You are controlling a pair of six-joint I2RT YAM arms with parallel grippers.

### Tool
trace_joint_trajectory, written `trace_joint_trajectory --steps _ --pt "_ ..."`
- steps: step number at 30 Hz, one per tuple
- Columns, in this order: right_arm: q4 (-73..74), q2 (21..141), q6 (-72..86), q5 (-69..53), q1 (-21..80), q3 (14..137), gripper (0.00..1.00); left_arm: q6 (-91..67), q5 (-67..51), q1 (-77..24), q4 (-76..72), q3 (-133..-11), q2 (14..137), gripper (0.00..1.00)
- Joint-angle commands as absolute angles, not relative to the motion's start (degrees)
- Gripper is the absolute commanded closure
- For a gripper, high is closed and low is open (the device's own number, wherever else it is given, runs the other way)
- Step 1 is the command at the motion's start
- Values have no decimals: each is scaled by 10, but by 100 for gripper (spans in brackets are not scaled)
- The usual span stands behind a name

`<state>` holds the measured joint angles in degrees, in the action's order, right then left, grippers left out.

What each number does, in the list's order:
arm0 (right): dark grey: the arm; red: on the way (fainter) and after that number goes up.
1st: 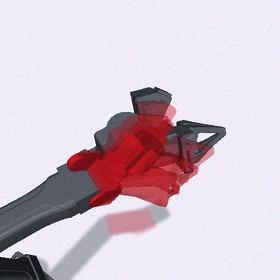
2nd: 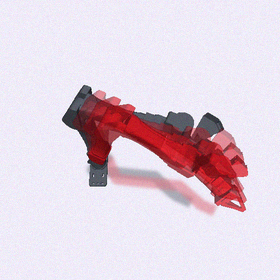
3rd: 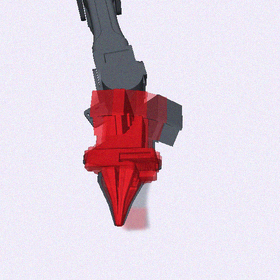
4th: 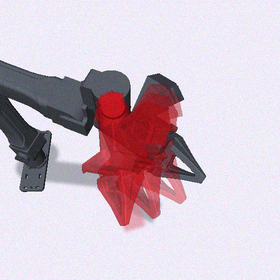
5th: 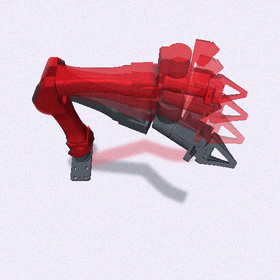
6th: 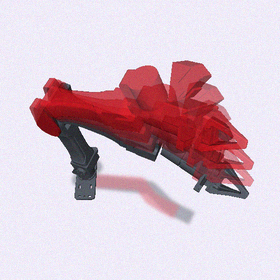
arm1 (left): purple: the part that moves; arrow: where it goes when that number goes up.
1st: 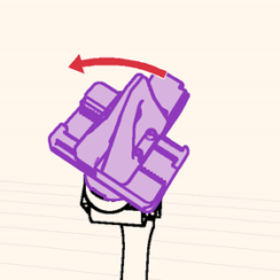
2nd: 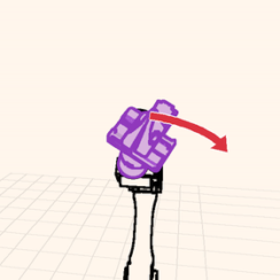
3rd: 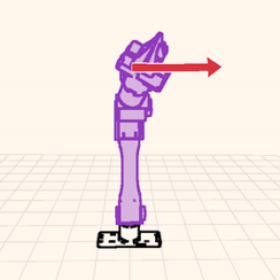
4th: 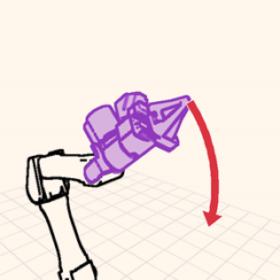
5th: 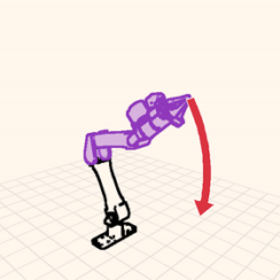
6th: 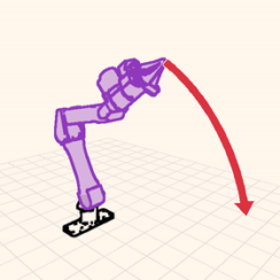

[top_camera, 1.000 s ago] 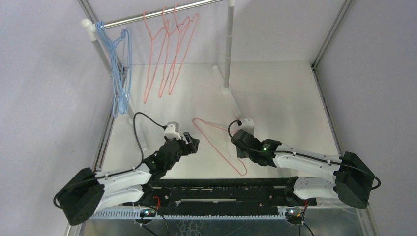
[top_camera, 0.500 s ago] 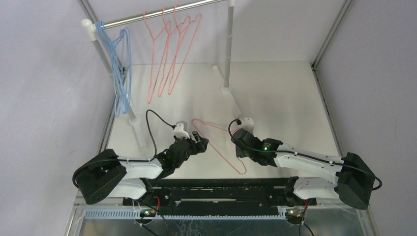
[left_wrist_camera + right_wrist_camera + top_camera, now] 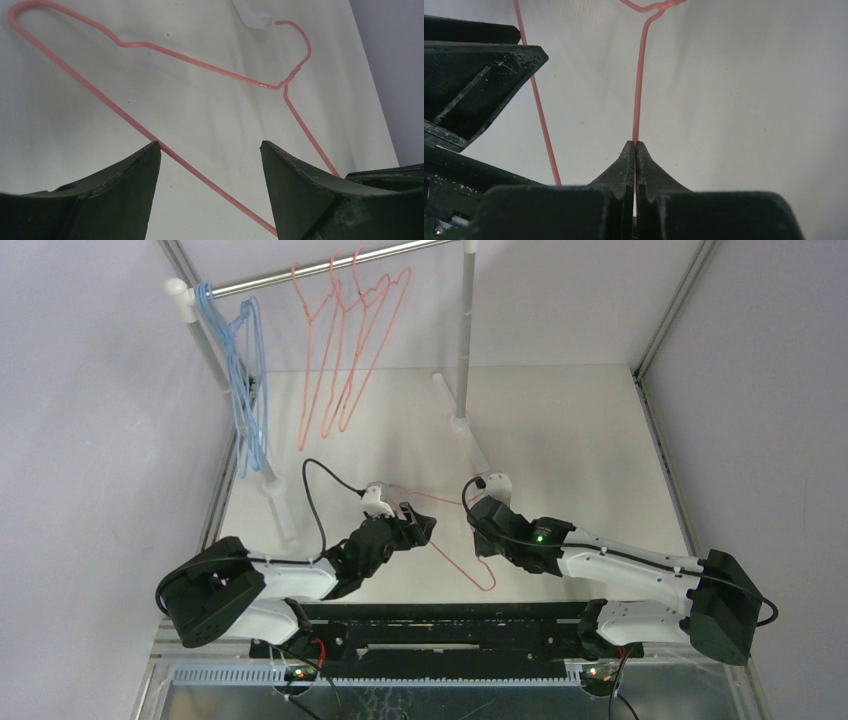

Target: Organize the hangers

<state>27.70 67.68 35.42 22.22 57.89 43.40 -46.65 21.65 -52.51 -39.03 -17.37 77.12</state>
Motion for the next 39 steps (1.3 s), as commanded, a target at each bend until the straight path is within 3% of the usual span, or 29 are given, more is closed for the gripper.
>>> trace_joint_trajectory --steps 1,17,22,25,26,28,32,39 --pt "262 684 340 231 584 462 100 -482 212 -529 -408 -170 742 22" --pt "272 686 333 239 574 468 100 -509 203 -532 -387 -150 727 23" --pt "263 697 343 226 571 454 100 -520 214 -533 -297 -156 696 22" --pt "265 698 351 197 551 448 52 -531 226 -535 -248 -158 691 21" --pt "264 699 350 180 542 445 43 -534 230 -535 -232 -162 689 21" --pt "256 703 347 139 518 437 37 -533 237 -536 -205 -174 685 20" --pt "231 720 340 106 498 420 37 -530 245 -540 -179 -189 677 20" --pt "207 821 354 101 514 424 50 -532 249 -542 -164 -187 662 20"
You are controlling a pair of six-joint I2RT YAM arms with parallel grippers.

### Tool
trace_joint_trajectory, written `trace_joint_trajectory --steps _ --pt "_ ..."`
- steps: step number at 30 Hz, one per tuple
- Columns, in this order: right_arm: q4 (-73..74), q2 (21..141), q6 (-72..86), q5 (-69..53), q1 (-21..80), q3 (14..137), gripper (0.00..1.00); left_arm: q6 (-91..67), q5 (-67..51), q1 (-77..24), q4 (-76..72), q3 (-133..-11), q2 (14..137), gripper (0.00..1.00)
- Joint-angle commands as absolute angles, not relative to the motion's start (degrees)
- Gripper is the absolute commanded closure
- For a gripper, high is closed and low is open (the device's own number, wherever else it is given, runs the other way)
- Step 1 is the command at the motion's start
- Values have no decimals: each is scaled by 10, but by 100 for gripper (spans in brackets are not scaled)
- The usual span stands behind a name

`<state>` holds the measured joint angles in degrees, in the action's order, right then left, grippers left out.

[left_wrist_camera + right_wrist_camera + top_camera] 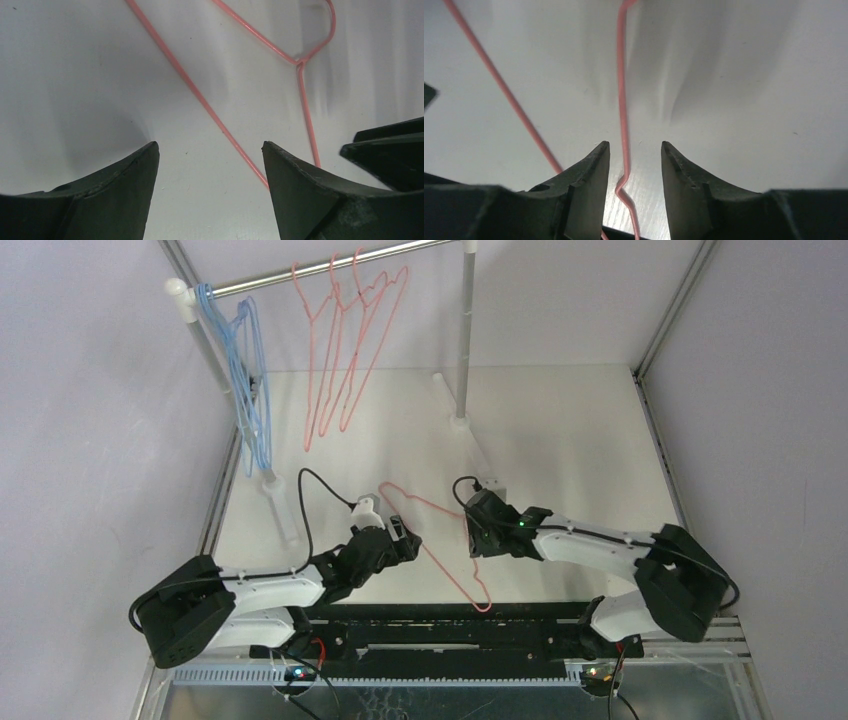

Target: Organize the hangers

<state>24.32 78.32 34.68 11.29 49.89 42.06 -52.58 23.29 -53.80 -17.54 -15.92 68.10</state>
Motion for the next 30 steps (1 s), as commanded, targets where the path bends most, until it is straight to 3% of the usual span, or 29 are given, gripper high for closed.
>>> trace_joint_trajectory --steps 1,8,12,14,30 --pt "202 831 357 104 519 424 51 -533 251 -542 -162 -187 660 19" --pt "191 885 369 113 524 423 55 -527 255 -542 -161 -186 654 19" --pt "192 907 378 119 524 421 75 -526 256 -542 -160 -186 654 19" --pt "196 916 383 124 525 421 100 -525 257 -542 -160 -186 654 19" --pt "151 759 341 113 516 451 100 -524 249 -542 -192 -187 673 19"
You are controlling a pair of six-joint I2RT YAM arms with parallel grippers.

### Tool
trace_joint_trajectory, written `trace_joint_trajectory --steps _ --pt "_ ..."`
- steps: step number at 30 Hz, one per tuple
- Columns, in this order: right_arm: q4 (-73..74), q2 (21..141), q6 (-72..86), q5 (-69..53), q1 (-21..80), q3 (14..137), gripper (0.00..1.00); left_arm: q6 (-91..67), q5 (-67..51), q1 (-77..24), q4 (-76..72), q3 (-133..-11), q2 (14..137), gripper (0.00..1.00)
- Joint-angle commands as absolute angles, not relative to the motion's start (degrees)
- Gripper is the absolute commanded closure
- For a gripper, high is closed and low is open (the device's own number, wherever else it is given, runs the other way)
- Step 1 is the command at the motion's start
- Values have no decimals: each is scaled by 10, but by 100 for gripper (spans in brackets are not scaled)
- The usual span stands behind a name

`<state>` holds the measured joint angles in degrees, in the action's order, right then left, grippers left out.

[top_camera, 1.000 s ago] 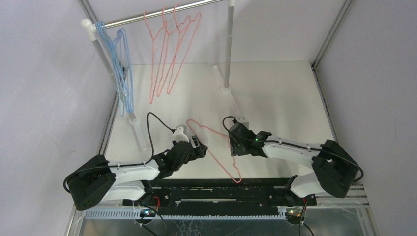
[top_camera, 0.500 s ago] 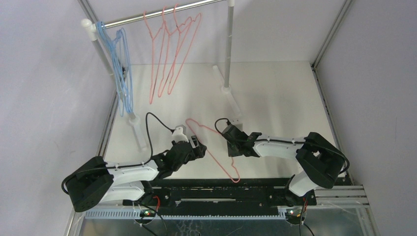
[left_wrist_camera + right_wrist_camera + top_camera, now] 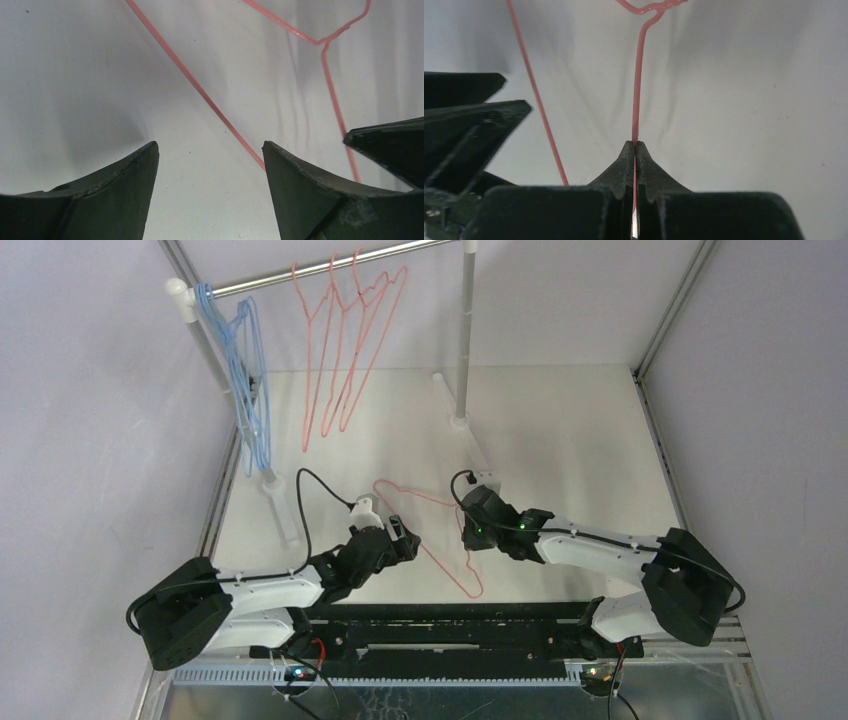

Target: Organize the hangers

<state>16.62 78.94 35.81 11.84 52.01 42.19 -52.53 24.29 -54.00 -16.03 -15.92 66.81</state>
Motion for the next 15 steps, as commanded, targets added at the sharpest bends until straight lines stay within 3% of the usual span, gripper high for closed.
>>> trace_joint_trajectory --steps 1,15 --pt "152 759 340 112 516 453 100 -524 248 -542 -196 -187 674 19" --pt "155 758 341 102 523 476 100 -528 221 -545 -263 -225 747 19"
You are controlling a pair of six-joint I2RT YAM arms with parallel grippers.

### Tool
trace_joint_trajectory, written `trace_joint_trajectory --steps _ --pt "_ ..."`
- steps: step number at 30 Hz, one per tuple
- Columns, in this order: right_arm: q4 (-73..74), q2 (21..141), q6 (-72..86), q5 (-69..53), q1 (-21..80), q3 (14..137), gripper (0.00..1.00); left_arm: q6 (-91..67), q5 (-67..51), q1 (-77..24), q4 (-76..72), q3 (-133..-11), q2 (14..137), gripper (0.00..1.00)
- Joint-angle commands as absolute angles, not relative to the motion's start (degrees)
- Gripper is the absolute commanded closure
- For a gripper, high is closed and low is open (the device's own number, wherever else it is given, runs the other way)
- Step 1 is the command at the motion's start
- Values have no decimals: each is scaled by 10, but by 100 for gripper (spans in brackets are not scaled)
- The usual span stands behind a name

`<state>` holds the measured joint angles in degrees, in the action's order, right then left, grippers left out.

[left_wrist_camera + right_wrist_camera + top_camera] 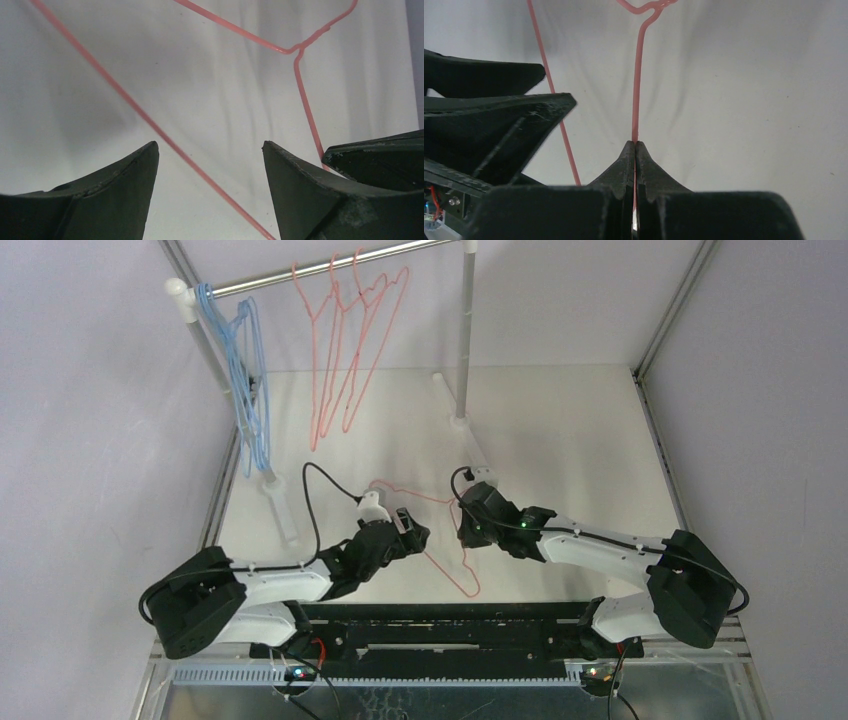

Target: Organize the hangers

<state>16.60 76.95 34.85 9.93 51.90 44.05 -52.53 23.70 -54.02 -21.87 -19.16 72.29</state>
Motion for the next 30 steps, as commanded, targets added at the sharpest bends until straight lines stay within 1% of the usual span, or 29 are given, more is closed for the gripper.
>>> trace_joint_trajectory --steps 1,12,19,20,22,23,24,27,30 --pt "156 756 339 103 523 479 100 -530 217 -545 -268 -225 755 19" --pt "166 753 333 96 522 507 100 -533 219 -546 -274 -217 752 19" --pt "195 752 331 108 516 511 100 -525 200 -546 -276 -229 771 22" --pt "206 757 334 106 509 510 96 -524 202 -546 -274 -227 767 21" --pt "227 768 333 114 504 509 74 -521 209 -546 -261 -227 756 21" --pt "238 773 334 122 508 509 65 -520 213 -546 -252 -228 752 21" --pt "245 778 335 126 510 508 61 -521 218 -546 -244 -229 749 21" --pt "253 785 343 122 515 497 54 -521 219 -546 -234 -232 745 21" --pt "257 793 352 116 520 479 52 -522 218 -546 -228 -232 740 21"
